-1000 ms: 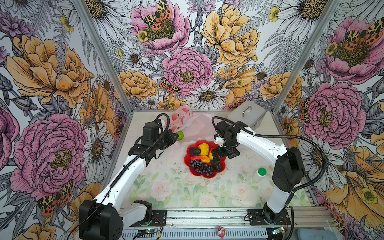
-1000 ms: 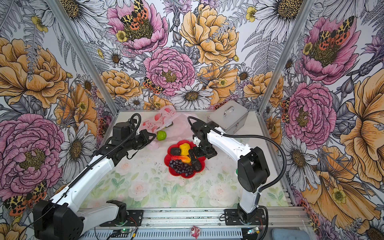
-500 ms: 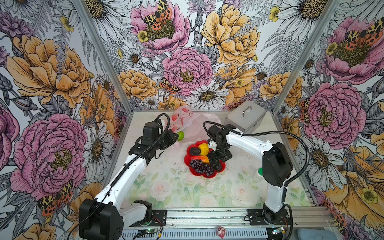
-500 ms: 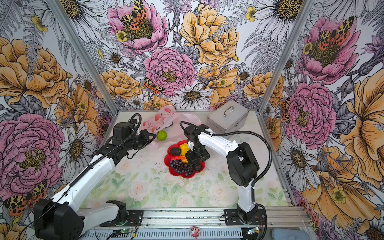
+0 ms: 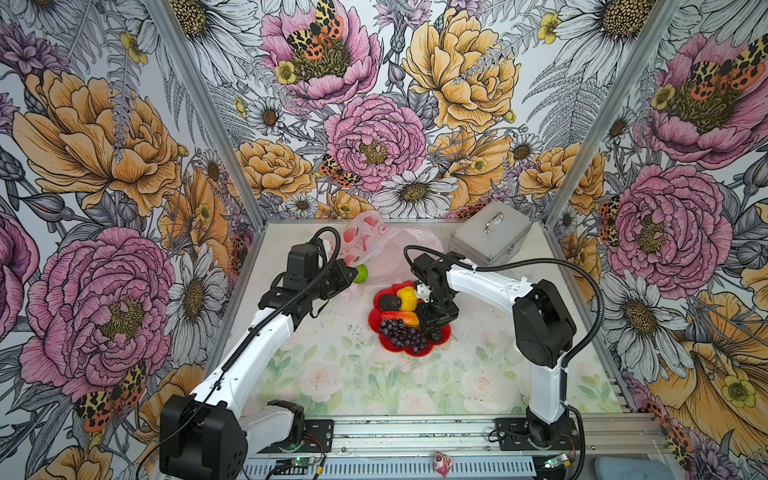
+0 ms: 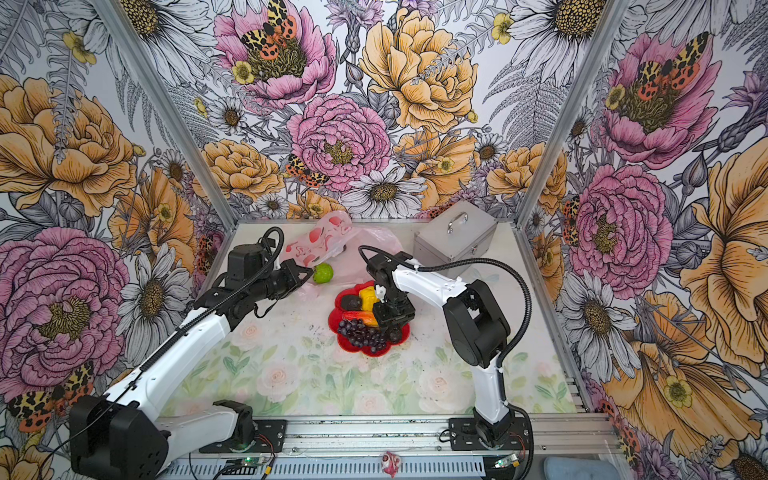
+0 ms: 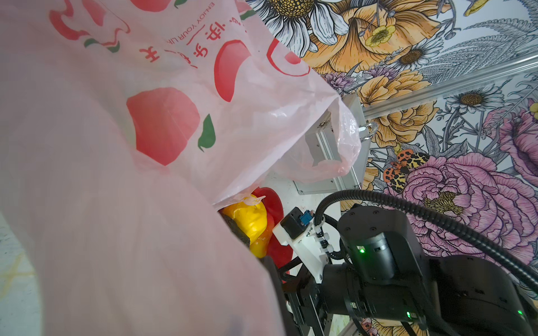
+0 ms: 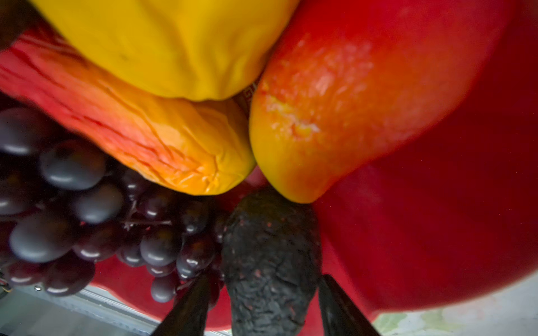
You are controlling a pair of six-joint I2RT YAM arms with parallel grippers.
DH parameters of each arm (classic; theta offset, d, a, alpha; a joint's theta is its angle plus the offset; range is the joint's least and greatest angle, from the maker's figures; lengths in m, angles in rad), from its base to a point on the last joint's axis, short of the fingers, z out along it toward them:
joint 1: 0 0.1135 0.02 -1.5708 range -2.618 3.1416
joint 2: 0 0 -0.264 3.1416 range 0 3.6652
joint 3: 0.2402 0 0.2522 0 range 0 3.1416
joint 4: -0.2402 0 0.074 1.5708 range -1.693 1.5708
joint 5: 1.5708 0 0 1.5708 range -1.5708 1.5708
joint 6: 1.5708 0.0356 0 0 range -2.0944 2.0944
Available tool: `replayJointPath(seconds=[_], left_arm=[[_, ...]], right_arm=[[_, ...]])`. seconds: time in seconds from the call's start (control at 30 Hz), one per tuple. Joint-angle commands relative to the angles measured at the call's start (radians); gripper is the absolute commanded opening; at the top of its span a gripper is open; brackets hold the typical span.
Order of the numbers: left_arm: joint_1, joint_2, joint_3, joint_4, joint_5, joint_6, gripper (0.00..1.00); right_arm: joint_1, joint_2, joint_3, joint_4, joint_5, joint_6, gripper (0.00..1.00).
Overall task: Place the fruits into the plastic bag
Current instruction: 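Lower the right gripper onto the dark avocado in the bowl and grasp it, then carry the dark avocado into the pink bag and release it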
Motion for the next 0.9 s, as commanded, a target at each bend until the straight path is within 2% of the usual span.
replayJointPath(seconds=[0.0, 0.17, 0.4, 0.7, 0.87], left_arm=[[0.006, 0.014, 0.02, 0.01, 0.017, -0.004, 0.0], [0.006, 0.019, 0.025, 0.01, 0.02, -0.004, 0.0], [0.006, 0.029, 0.038, 0.011, 0.022, -0.001, 0.0], [0.005, 0.018, 0.052, 0.01, 0.02, -0.005, 0.0], [0.0, -0.002, 0.045, 0.01, 0.012, -0.012, 0.0]], right_arm=[[0.002, 0.011, -0.012, 0.025, 0.009, 0.013, 0.46], [0.001, -0.018, -0.009, 0.023, 0.018, 0.025, 0.36], [-0.018, -0.143, -0.029, 0.015, -0.002, 0.052, 0.36], [-0.105, -0.285, -0.029, 0.031, -0.17, 0.118, 0.36], [-0.141, -0.322, -0.016, 0.179, -0.289, 0.254, 0.36]])
